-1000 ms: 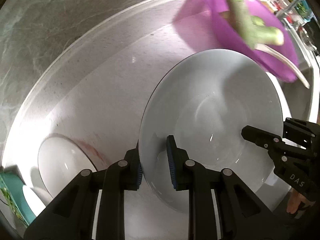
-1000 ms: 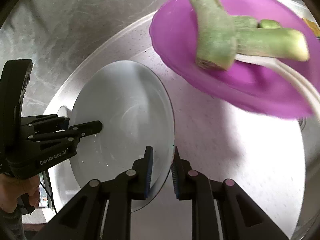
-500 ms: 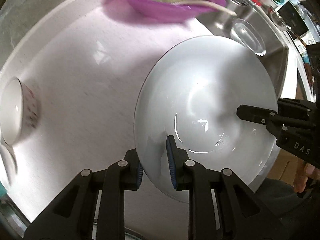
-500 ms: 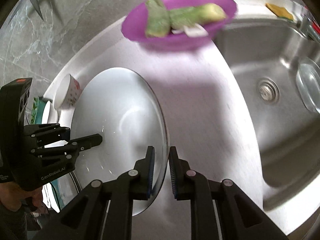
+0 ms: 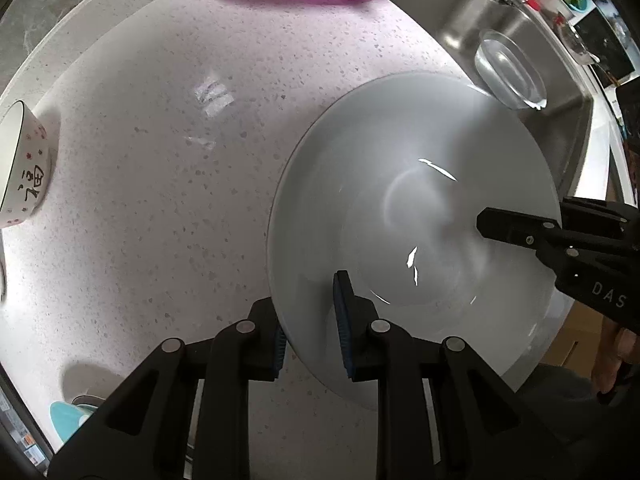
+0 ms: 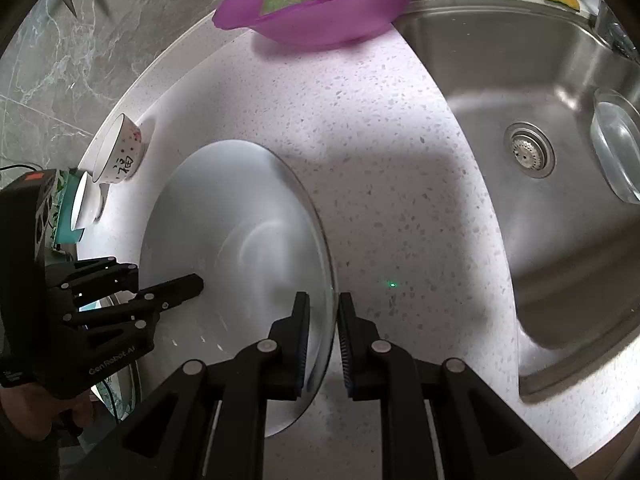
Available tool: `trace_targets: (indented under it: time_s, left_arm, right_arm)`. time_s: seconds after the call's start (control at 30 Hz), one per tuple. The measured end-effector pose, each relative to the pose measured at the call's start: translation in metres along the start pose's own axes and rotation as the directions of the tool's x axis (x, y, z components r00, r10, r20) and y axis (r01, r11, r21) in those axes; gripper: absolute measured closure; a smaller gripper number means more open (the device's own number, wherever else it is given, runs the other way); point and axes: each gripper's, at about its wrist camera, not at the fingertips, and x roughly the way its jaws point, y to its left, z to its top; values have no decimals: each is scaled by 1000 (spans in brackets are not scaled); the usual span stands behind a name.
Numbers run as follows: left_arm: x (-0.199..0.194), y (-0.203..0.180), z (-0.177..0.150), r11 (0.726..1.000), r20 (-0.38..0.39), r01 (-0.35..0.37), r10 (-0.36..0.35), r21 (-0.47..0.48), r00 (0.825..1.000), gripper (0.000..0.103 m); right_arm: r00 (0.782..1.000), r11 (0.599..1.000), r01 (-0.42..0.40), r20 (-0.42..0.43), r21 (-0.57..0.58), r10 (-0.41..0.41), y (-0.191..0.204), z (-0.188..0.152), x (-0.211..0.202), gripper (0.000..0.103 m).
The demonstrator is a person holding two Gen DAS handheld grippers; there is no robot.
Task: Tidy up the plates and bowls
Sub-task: 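Carry the white plate with both grippers and set it down on the counter, then open both grippers and move them to the white bowl near the greens basket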
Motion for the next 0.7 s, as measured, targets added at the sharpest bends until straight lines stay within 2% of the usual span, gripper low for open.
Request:
trace_targets:
  time_s: [0.2,0.37,0.43,0.47,0.5,0.53,0.57,0.6,0.7]
  left_arm:
    - [12,0,14,1000,11,-8,8,-21,1000,83]
    - [1,12,18,998,36,-2,4,-58,999,83]
    - [-4,14,18,997,50,-6,9,-74,999,71]
    - [-13,19,12,997,63,-6,11,-80,998,46]
    - [-19,19,9,996,85,-1,9,-87,996,21]
    - [-27,20,6,996,113,3,8,-93,994,15]
    - [-33,21,4,995,133,1,12,-103,991,12]
    - [-40,24,0,993,147,3,15,-122,989,10]
    - [-64,34,-12,979,189,52,-14,-199,982,6]
  right_arm:
    - [1000,1000,-7,-13,-23,6,-3,3,5,87]
    - [1000,999,-19,-18,-36,18,-3,2,8,85]
    - [1000,999,-21,-20,-42,21,-2,2,8,84]
    - [1000,999,-25,-20,-45,24,-2,2,7,76]
    - [1000,999,-24,-14,-45,23,-2,3,5,57]
    - [1000,999,-24,-6,-44,23,-3,3,2,47]
    - [1000,999,-27,9,-42,28,-3,4,-4,32]
    - [999,999,-29,23,-45,30,-4,4,-9,27]
    - [999,998,-16,48,-53,18,-9,9,-27,27]
